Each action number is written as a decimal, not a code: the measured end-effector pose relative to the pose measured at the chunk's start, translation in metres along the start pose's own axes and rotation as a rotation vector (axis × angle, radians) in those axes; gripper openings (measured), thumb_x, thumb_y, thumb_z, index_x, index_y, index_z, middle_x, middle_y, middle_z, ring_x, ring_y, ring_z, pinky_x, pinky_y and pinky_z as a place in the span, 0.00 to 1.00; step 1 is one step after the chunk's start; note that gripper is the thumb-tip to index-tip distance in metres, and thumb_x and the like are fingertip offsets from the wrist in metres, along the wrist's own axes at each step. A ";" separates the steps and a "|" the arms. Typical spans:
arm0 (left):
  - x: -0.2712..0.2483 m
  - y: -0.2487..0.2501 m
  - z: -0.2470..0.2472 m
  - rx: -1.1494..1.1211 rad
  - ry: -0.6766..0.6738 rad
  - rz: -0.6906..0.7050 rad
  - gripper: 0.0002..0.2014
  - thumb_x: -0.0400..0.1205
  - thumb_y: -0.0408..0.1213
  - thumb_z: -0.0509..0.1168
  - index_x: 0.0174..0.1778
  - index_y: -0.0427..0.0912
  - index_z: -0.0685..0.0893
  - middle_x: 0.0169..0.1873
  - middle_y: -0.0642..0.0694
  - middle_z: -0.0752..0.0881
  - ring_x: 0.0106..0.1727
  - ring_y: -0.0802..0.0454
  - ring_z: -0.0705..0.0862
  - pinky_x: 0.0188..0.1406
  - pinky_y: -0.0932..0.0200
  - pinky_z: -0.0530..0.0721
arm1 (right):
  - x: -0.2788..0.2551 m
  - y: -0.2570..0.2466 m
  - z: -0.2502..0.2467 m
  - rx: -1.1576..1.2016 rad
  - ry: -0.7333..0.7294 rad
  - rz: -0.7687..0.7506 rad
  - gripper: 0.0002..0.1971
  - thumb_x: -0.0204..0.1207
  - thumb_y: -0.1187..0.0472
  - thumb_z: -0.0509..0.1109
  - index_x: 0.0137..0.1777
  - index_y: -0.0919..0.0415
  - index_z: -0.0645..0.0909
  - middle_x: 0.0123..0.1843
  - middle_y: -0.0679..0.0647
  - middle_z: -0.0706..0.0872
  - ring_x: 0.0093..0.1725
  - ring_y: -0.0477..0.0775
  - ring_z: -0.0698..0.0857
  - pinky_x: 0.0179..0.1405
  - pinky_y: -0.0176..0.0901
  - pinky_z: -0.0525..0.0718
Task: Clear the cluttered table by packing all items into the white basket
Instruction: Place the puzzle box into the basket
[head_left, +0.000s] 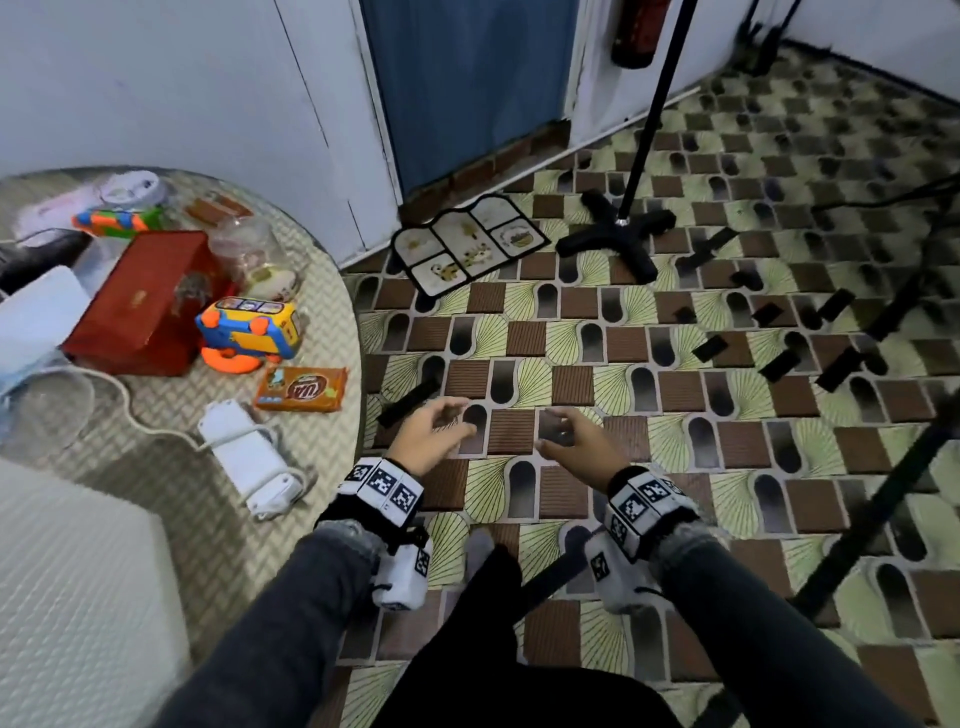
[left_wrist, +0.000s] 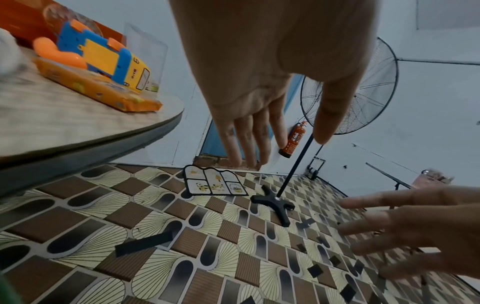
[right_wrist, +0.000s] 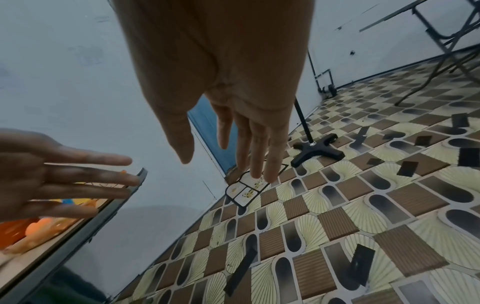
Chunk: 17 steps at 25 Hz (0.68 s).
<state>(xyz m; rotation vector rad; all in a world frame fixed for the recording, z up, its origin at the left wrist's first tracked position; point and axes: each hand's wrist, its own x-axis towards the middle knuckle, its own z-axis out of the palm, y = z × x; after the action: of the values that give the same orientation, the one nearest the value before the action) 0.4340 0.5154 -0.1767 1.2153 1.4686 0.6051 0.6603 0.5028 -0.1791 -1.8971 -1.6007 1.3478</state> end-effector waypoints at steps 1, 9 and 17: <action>0.017 0.001 -0.004 -0.002 0.005 -0.006 0.17 0.75 0.36 0.73 0.59 0.50 0.82 0.62 0.45 0.83 0.66 0.50 0.79 0.72 0.43 0.75 | 0.019 -0.008 -0.003 0.010 -0.016 -0.002 0.27 0.77 0.60 0.72 0.75 0.60 0.69 0.68 0.59 0.78 0.67 0.57 0.79 0.64 0.51 0.81; 0.151 0.031 -0.059 -0.076 0.088 -0.004 0.16 0.78 0.29 0.71 0.61 0.42 0.81 0.58 0.43 0.84 0.64 0.49 0.81 0.71 0.54 0.75 | 0.176 -0.082 -0.032 -0.057 -0.078 -0.059 0.23 0.78 0.63 0.70 0.72 0.63 0.72 0.61 0.59 0.83 0.53 0.49 0.80 0.50 0.38 0.77; 0.243 0.057 -0.123 -0.160 0.251 -0.041 0.18 0.77 0.28 0.71 0.62 0.41 0.81 0.58 0.44 0.84 0.64 0.49 0.80 0.71 0.52 0.75 | 0.311 -0.153 -0.048 -0.067 -0.190 -0.147 0.23 0.77 0.61 0.72 0.71 0.60 0.73 0.56 0.54 0.79 0.53 0.51 0.78 0.52 0.40 0.77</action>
<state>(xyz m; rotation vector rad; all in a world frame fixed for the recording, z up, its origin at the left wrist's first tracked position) 0.3656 0.7847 -0.1911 1.0098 1.6147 0.8553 0.5859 0.8446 -0.1814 -1.6919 -1.8589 1.4640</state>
